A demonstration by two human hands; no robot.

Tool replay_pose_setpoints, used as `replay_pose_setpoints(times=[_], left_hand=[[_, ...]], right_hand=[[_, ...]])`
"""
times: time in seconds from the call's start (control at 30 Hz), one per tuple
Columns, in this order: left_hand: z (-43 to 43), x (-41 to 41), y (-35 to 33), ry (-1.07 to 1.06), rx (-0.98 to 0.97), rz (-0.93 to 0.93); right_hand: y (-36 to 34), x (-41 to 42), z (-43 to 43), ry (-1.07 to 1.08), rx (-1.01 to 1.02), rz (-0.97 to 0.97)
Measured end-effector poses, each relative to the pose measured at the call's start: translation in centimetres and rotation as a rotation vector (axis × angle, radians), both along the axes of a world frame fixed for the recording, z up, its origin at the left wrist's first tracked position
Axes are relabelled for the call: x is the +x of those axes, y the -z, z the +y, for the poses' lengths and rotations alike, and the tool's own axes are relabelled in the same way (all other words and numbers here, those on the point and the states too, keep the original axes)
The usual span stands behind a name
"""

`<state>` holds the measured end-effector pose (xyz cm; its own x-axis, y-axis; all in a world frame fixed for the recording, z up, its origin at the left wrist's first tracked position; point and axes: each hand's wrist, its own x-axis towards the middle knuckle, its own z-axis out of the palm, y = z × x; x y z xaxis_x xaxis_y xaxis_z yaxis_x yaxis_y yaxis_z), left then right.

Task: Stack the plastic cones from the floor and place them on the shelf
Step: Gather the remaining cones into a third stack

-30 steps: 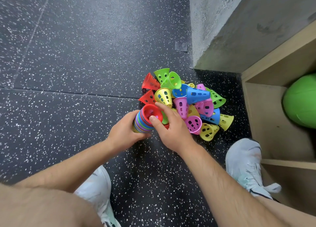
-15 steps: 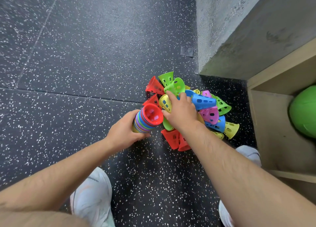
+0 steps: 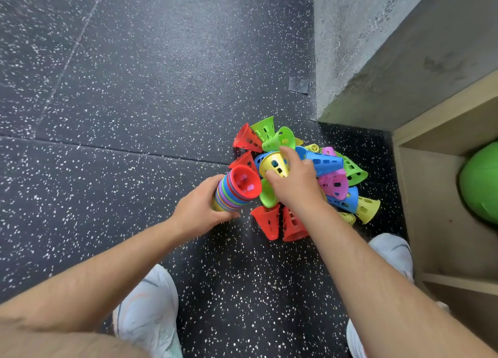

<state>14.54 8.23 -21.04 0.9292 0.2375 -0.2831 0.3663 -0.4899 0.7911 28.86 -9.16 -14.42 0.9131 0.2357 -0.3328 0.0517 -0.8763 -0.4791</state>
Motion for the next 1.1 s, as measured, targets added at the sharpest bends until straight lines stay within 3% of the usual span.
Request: replay_pose_setpoints(times=[0.07,0.17,0.47,0.67,0.87,0.97,1.1], left_hand=[[-0.1,-0.1,0.0,-0.001,0.015,0.004],[-0.2,-0.1,-0.1,-0.002,0.026,0.002],[-0.5,0.1,-0.4,0.026,0.077,0.016],[-0.5,-0.3,-0.3,0.023,0.015,0.0],[-0.4,0.1,0.2,0.082,0.103,0.028],[-0.3,0.1,0.3,0.106,0.12,0.032],[-0.4,-0.1,0.4,0.141,0.152,0.022]], right_hand=[[-0.7,-0.5,-0.6,0.137,0.186,0.098],[-1.5,-1.4,-1.4,0.138,0.335,0.136],[-1.4,-5.4,-0.4,0.073,0.596,-0.058],[0.4,-7.7,-1.5,-0.212,0.383,-0.075],[1.3,-5.6,-4.3,-0.173,0.308,-0.122],[2.0,-5.7,-5.7,-0.216,0.127,-0.2],[2.9,-6.6,-6.7,-0.347,-0.15,-0.162]])
